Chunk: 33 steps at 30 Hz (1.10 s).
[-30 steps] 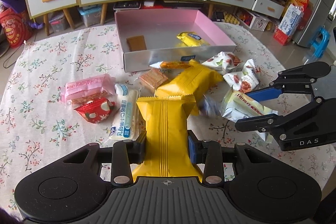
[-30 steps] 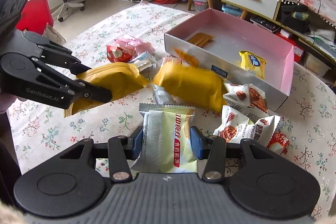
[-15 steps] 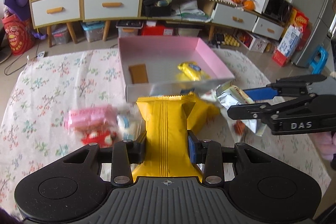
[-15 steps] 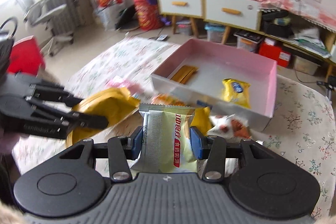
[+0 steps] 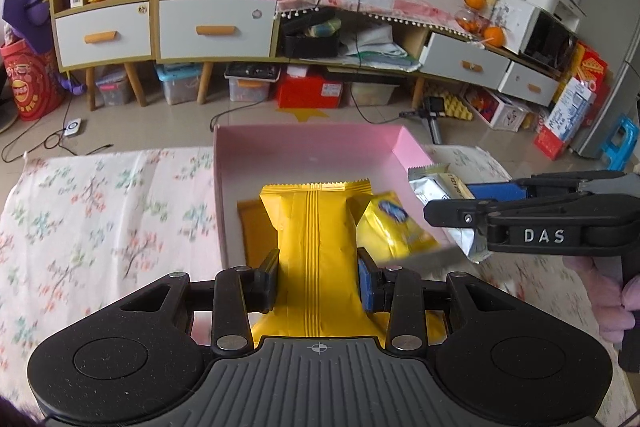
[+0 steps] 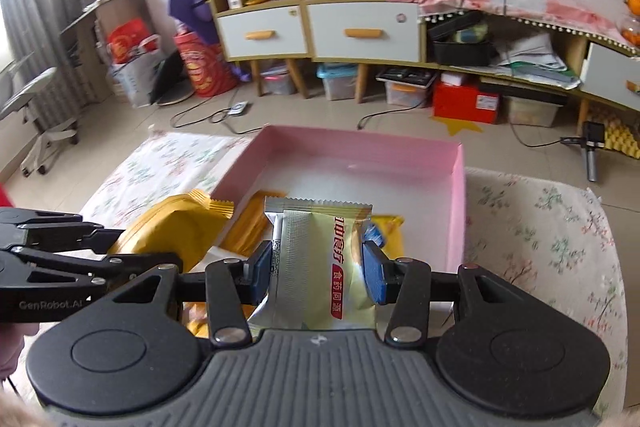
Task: Organize snacks
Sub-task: 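Lift both held packs and carry them over the pink box, then open both tools to release the yellow and white packs into the box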
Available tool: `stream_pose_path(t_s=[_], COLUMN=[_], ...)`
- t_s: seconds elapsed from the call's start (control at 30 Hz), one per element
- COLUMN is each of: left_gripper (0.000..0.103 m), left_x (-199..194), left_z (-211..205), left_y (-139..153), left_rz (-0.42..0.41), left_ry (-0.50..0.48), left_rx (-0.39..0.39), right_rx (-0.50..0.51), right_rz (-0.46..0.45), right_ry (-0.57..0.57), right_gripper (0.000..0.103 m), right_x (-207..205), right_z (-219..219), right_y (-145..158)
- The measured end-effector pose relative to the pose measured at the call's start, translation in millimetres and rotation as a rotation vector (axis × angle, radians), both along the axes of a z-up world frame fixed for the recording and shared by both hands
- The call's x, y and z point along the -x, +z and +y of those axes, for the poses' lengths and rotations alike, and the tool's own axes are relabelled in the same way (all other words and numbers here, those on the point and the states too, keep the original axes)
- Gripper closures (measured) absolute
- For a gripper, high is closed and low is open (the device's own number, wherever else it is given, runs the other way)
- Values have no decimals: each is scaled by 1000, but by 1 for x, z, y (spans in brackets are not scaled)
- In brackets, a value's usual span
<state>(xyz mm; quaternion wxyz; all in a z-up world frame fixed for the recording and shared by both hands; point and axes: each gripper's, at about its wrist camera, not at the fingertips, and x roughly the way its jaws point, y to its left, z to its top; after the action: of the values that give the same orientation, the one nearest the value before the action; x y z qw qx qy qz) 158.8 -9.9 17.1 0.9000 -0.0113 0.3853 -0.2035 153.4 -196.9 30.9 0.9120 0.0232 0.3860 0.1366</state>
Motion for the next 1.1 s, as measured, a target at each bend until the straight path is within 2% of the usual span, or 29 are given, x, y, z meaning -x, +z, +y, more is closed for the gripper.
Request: stream_pose_path(t_s=[0.2,0.43,0.73,0.83,0.9,0.97,1.1], left_gripper=[68,68,67,62,53,46,39], left_x=[-38,-66,-81,-83,-81,-79,-74], left_z=[-18,-36,-44,-46,-46,-46,-46], left_y=[-13,-34,-50,-50,-48,-46,-41], left_rz=[-4,-16,-21,-26,-26,-33,-34], left_ry=[16,26,49,52,43,37,44], left_rx=[-2,-29,-61,-60,-50,-51,-54], right_rx=[34,23,15,10,2,-1,3], right_rz=[16,25,26,11,2,-2,-1], right_ry=[-51,-116,-123,-122,-125,-129,-136], right_gripper=[60,59,59,56,47,44,37], right_x=[-29,-51,-60,-57,-56,-55,-52], right_z=[-8,-21,-21,-20,-22,-23,-26], right_y=[-12,-29,-39,-36,-34,-31,-28])
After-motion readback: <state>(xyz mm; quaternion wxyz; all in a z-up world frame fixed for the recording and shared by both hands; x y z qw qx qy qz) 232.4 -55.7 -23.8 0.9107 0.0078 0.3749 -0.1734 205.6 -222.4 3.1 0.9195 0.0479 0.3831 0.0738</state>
